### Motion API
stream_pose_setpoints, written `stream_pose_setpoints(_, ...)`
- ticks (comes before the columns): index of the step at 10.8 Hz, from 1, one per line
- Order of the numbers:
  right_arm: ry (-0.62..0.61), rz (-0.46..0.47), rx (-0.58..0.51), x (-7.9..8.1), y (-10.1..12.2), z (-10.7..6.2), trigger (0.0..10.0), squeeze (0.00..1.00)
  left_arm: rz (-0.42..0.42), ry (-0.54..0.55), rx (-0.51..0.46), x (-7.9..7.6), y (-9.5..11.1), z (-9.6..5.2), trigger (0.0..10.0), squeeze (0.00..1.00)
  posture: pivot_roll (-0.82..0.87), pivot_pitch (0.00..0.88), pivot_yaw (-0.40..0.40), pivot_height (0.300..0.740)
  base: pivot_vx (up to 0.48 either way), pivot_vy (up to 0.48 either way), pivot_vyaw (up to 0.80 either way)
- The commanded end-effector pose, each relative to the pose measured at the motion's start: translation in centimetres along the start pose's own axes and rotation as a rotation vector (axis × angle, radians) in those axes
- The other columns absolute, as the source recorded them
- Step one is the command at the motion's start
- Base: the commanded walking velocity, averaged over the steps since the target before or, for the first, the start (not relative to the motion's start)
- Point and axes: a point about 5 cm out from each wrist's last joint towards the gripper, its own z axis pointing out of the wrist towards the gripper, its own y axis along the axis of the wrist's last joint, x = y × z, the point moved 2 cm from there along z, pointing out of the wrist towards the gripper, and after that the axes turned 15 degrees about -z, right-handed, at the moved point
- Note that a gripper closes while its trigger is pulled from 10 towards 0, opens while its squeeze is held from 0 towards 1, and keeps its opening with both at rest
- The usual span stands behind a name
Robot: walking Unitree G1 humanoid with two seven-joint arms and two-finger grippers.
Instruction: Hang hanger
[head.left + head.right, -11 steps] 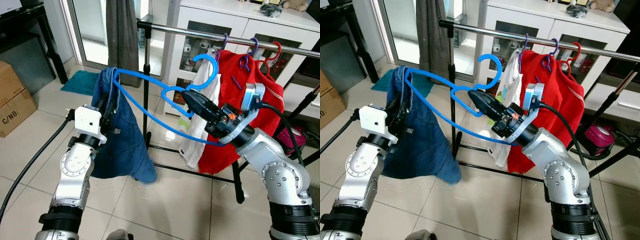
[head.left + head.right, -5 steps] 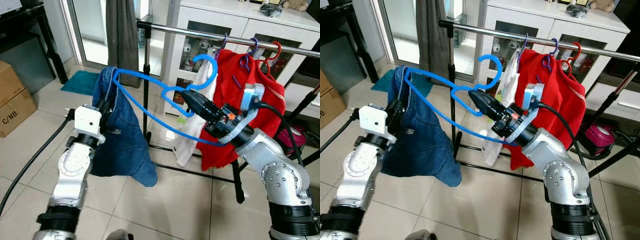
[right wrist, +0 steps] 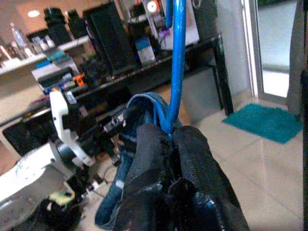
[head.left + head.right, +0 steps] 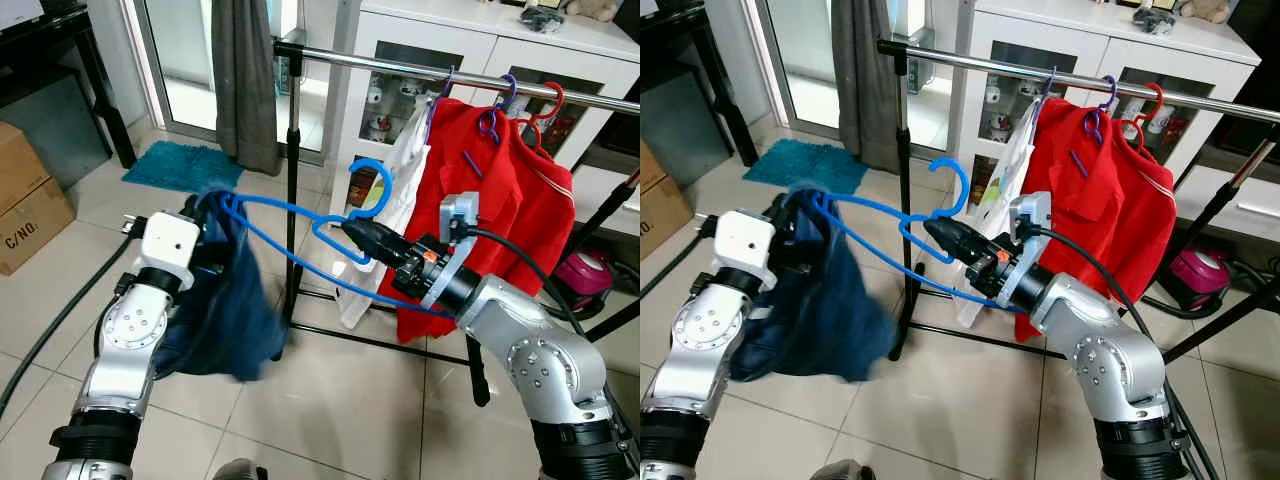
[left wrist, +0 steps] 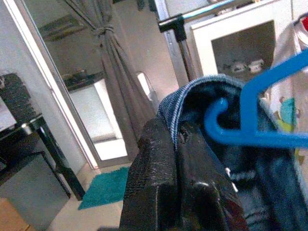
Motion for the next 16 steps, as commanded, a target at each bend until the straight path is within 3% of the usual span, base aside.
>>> stream_pose_setpoints(1,-0.005,-0.020,0.040,0.2,-0.1,0.0,10.0,0.00,0.009,-0.035,0.014,-0.7,0.0,0.1,0.0,0.00,-0.03,0.000,-0.017,0.740,0.000,0.000,0.00)
stream_pose_setpoints(3,-0.063,-0.009,0.178,0.7,-1.3,0.7,10.0,0.00,-0.027,-0.069,0.057,-1.5,-0.5,0.3,0.0,0.00,-0.03,0.000,-0.021,0.740,0.000,0.000,0.00)
stream_pose_setpoints(5,-0.177,0.073,0.302,1.2,-3.2,1.8,10.0,0.00,-0.109,-0.046,0.074,-1.6,-0.2,1.0,0.0,0.00,-0.03,0.000,-0.027,0.740,0.000,0.000,0.00)
stream_pose_setpoints(6,-0.223,0.082,0.340,1.0,-3.9,1.7,10.0,0.00,-0.120,-0.042,0.077,-1.5,-0.1,1.2,0.0,0.00,-0.03,0.000,-0.029,0.740,0.000,0.000,0.00)
stream_pose_setpoints(7,-0.354,0.088,0.410,0.1,-5.0,1.2,10.0,0.00,-0.124,-0.047,0.084,-1.4,0.2,1.4,0.0,0.00,-0.02,0.000,-0.031,0.740,0.000,0.000,0.00)
stream_pose_setpoints(8,-0.449,0.083,0.429,-0.8,-5.3,0.8,10.0,0.00,-0.153,-0.083,0.103,-1.5,0.5,1.5,0.0,0.00,-0.02,0.000,-0.033,0.740,0.000,0.000,0.00)
stream_pose_setpoints(9,-0.505,0.030,0.292,-1.7,-3.3,1.2,10.0,0.00,-0.236,-0.160,0.161,-1.9,0.6,1.8,0.0,0.00,-0.02,0.000,-0.033,0.740,0.000,0.000,0.00)
stream_pose_setpoints(11,-0.455,0.031,0.114,-1.2,-1.0,2.3,10.0,0.00,-0.343,-0.205,0.207,-1.6,1.3,2.5,0.0,0.00,-0.01,0.000,-0.029,0.740,0.000,0.000,0.00)
stream_pose_setpoints(13,-0.380,0.039,0.055,-0.6,-0.8,3.7,10.0,0.00,-0.453,-0.311,0.230,-2.8,2.5,3.3,0.0,0.00,0.00,0.000,-0.022,0.740,0.000,0.000,0.00)
stream_pose_setpoints(14,-0.280,0.026,0.079,0.0,-1.6,4.7,10.0,0.00,-0.492,-0.382,0.231,-2.9,3.7,3.7,0.0,0.00,0.01,0.002,-0.017,0.740,0.000,0.000,0.00)
stream_pose_setpoints(15,-0.184,-0.001,0.116,0.6,-2.7,5.2,10.0,0.00,-0.479,-0.416,0.235,-2.1,4.7,4.3,0.0,0.00,0.02,0.009,-0.015,0.740,0.000,0.000,0.00)
stream_pose_setpoints(16,-0.166,0.002,0.113,0.8,-2.9,5.2,10.0,0.00,-0.477,-0.421,0.240,-1.8,5.0,4.4,0.0,0.00,0.02,0.011,-0.013,0.740,0.000,0.000,0.00)
